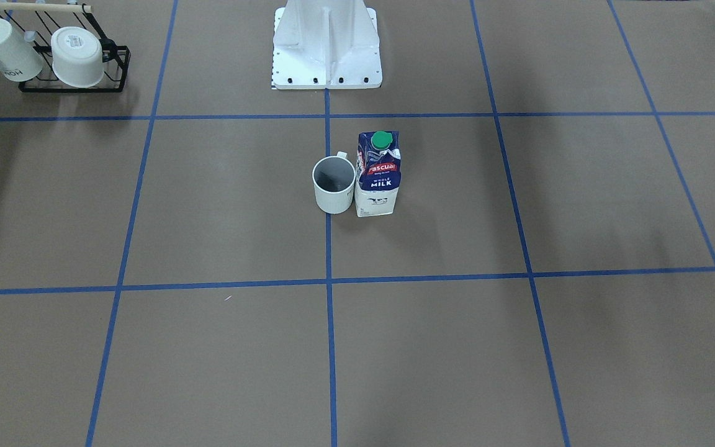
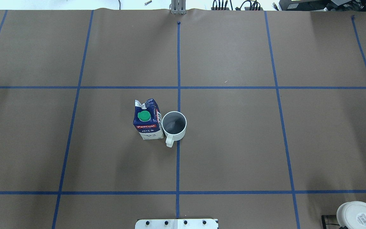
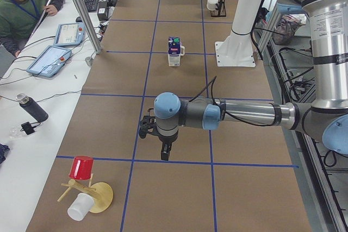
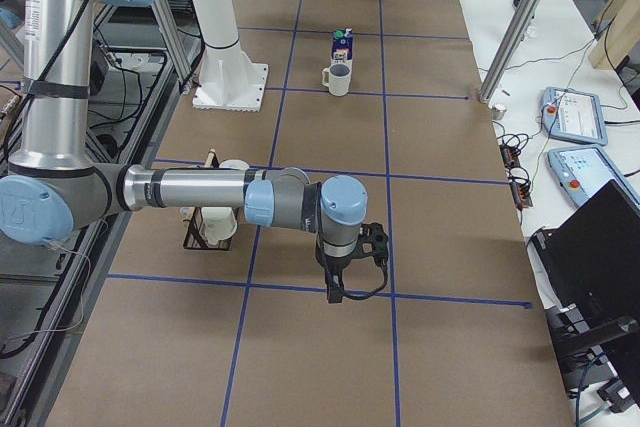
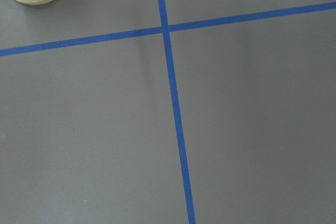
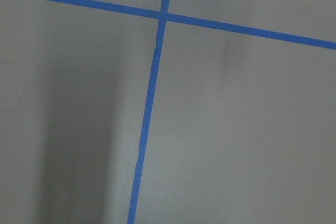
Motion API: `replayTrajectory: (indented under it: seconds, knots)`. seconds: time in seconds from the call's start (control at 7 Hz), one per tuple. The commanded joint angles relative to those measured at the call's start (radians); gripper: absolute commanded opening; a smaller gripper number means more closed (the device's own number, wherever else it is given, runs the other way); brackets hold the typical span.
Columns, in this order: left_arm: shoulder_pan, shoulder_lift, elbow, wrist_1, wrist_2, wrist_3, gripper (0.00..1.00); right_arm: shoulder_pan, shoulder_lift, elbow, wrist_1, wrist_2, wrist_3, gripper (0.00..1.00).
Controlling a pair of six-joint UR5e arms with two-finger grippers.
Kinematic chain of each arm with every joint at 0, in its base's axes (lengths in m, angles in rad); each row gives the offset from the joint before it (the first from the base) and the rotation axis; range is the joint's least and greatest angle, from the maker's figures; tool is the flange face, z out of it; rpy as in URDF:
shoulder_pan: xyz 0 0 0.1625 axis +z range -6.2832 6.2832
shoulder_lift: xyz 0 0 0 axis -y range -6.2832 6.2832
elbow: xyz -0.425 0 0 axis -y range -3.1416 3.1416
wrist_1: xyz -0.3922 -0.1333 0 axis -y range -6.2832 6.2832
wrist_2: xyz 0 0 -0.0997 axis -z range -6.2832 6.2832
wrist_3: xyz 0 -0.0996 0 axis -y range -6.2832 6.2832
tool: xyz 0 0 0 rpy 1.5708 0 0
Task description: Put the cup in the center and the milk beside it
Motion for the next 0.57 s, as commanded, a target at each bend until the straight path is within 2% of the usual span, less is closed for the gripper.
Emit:
replayTrajectory:
  seconds: [0.0, 0.29, 0.43]
  knots:
    - [0.000, 0.001, 0.002, 0.001, 0.002, 0.000, 0.98, 0.000, -0.004, 0.001, 0.000, -0.003, 0.002, 1.00]
    - [0.000, 0.004, 0.008, 0.001, 0.003, 0.000, 0.98, 0.000, -0.004, 0.001, 0.000, -0.003, 0.002, 1.00]
    - [0.000, 0.004, 0.008, 0.002, 0.034, 0.000, 0.98, 0.000, -0.004, 0.002, 0.000, -0.004, 0.002, 1.00]
